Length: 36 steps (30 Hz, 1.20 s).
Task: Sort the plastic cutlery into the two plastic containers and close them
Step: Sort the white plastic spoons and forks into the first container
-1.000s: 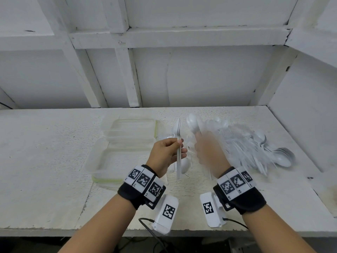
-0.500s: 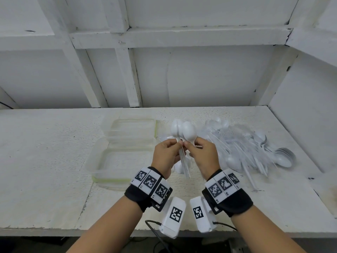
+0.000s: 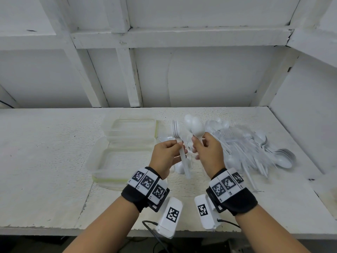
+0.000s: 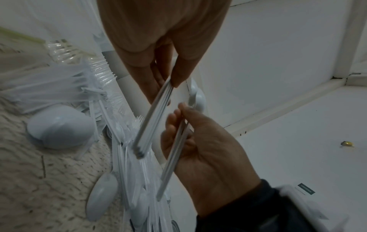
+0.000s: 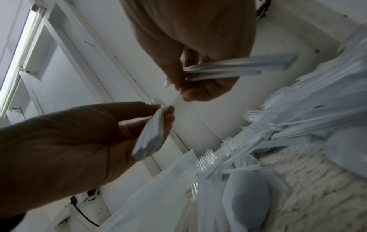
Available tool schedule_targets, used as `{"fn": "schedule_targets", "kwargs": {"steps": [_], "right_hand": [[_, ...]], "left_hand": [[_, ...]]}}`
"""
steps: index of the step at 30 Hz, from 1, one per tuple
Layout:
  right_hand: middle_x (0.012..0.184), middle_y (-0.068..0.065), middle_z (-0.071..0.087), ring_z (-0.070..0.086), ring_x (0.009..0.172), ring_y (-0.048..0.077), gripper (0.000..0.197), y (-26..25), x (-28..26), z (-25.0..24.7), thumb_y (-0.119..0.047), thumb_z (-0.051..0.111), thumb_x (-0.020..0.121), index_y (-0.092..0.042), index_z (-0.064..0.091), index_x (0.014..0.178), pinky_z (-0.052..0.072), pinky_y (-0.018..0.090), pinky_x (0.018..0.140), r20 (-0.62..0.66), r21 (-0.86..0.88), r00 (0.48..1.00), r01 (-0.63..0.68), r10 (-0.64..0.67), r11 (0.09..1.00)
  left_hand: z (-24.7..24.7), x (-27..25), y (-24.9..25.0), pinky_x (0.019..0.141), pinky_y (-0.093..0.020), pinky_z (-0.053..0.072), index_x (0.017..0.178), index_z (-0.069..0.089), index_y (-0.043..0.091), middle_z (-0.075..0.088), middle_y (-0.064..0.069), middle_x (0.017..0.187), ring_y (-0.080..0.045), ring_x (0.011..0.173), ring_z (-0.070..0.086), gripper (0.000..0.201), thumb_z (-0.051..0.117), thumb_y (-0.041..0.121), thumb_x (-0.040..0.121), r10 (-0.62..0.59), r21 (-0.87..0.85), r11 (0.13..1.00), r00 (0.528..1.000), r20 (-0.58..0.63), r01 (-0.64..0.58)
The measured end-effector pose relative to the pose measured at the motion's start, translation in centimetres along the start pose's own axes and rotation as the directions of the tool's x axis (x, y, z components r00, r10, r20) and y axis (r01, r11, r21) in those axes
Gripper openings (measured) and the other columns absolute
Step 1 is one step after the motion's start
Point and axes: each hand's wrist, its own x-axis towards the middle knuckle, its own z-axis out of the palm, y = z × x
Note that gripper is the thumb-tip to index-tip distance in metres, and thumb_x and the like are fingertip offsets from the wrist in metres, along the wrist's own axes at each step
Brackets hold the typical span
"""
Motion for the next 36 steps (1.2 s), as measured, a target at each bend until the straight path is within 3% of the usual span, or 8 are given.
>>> {"fn": "schedule_targets", "kwargs": {"steps": [5, 12, 19, 22, 25, 28, 31, 36], "right_hand": [[0.065, 0.005, 0.048, 0.049, 0.064, 0.025, 0.036, 0.2, 0.2, 0.3, -0.031, 0.054, 0.092, -0.015, 0.043, 0.061, 0.043, 0.035, 0.061, -0.027, -0.039, 0.999, 0.020, -0.021, 0.999], [0.086, 0.010, 0.066, 0.063, 0.084, 0.026, 0.015, 0.2, -0.3, 1.5, -0.022, 0.055, 0.092, -0.010, 0.062, 0.088, 0.054, 0.047, 0.076, 0.018, -0.064, 0.998, 0.059, -0.058, 0.996], [0.086, 0.009, 0.054, 0.046, 0.077, 0.012, 0.020, -0.2, -0.5, 1.5, -0.022, 0.052, 0.094, -0.010, 0.062, 0.081, 0.035, 0.010, 0.062, 0.113, -0.191, 0.988, 0.121, -0.101, 0.974], [0.074, -0.002, 0.040, 0.040, 0.067, 0.005, 0.037, -0.7, -0.7, 1.0, -0.024, 0.053, 0.094, -0.023, 0.042, 0.058, 0.035, 0.004, 0.061, 0.165, -0.148, 0.984, 0.091, -0.066, 0.985], [0.079, -0.004, 0.052, 0.048, 0.070, 0.002, 0.019, -0.8, -0.4, 0.5, -0.020, 0.048, 0.096, -0.022, 0.062, 0.083, 0.037, 0.009, 0.062, 0.203, -0.089, 0.978, 0.066, -0.047, 0.994], [0.074, -0.009, 0.053, 0.048, 0.062, 0.003, 0.016, -0.8, 0.2, 0.1, -0.022, 0.042, 0.098, -0.021, 0.051, 0.111, 0.037, 0.016, 0.058, 0.179, -0.047, 0.983, 0.046, -0.037, 0.998], [0.078, -0.007, 0.049, 0.045, 0.066, 0.002, 0.018, -1.2, 0.4, 0.1, -0.031, 0.036, 0.099, -0.024, 0.037, 0.116, 0.034, 0.016, 0.059, 0.230, -0.034, 0.973, 0.033, -0.024, 0.999], [0.096, 0.001, 0.052, 0.052, 0.084, 0.011, 0.017, -1.0, 0.2, 1.2, -0.015, 0.041, 0.098, -0.012, 0.054, 0.108, 0.042, 0.016, 0.071, 0.156, -0.150, 0.979, 0.151, -0.127, 0.977]], "left_hand": [[0.2, -0.1, 0.1, 0.067, -0.026, 0.058, 0.079, 0.062, 0.001, 0.067, -0.013, 0.081, -0.021, 0.074, 0.068, 0.014, 0.056, 0.004, 0.091, 0.006, -0.037, 0.999, 1.000, -0.021, -0.006], [0.8, -0.4, 0.2, 0.056, -0.023, 0.055, 0.082, 0.060, -0.002, 0.067, -0.020, 0.085, -0.020, 0.068, 0.070, 0.011, 0.054, 0.000, 0.091, 0.021, -0.089, 0.996, 0.999, -0.030, -0.023], [0.2, -0.2, -0.1, 0.073, -0.028, 0.059, 0.083, 0.060, -0.001, 0.065, -0.023, 0.089, -0.027, 0.080, 0.066, 0.006, 0.061, 0.003, 0.087, 0.004, -0.062, 0.998, 0.998, -0.060, -0.008], [-0.1, -0.3, -0.2, 0.074, -0.028, 0.058, 0.086, 0.064, -0.003, 0.067, -0.023, 0.091, -0.025, 0.081, 0.068, 0.009, 0.060, 0.005, 0.088, -0.007, -0.062, 0.998, 0.999, -0.041, 0.004], [-0.4, -0.3, 0.1, 0.071, -0.027, 0.059, 0.083, 0.064, -0.002, 0.069, -0.017, 0.084, -0.020, 0.075, 0.069, 0.010, 0.058, 0.003, 0.089, -0.020, -0.050, 0.999, 1.000, -0.017, 0.019], [-0.6, -0.4, 0.4, 0.071, -0.027, 0.059, 0.082, 0.064, -0.002, 0.069, -0.013, 0.080, -0.019, 0.073, 0.069, 0.010, 0.059, 0.003, 0.089, -0.015, -0.008, 1.000, 1.000, -0.015, 0.015], [-0.6, -0.6, 0.5, 0.074, -0.028, 0.059, 0.082, 0.065, -0.001, 0.070, -0.011, 0.080, -0.021, 0.077, 0.069, 0.010, 0.060, 0.003, 0.088, -0.016, 0.015, 1.000, 1.000, -0.001, 0.016], [-0.5, -0.6, 0.5, 0.080, -0.032, 0.058, 0.083, 0.063, -0.005, 0.068, -0.018, 0.087, -0.025, 0.084, 0.068, 0.011, 0.060, 0.004, 0.088, -0.020, 0.016, 1.000, 1.000, 0.008, 0.020]]}}
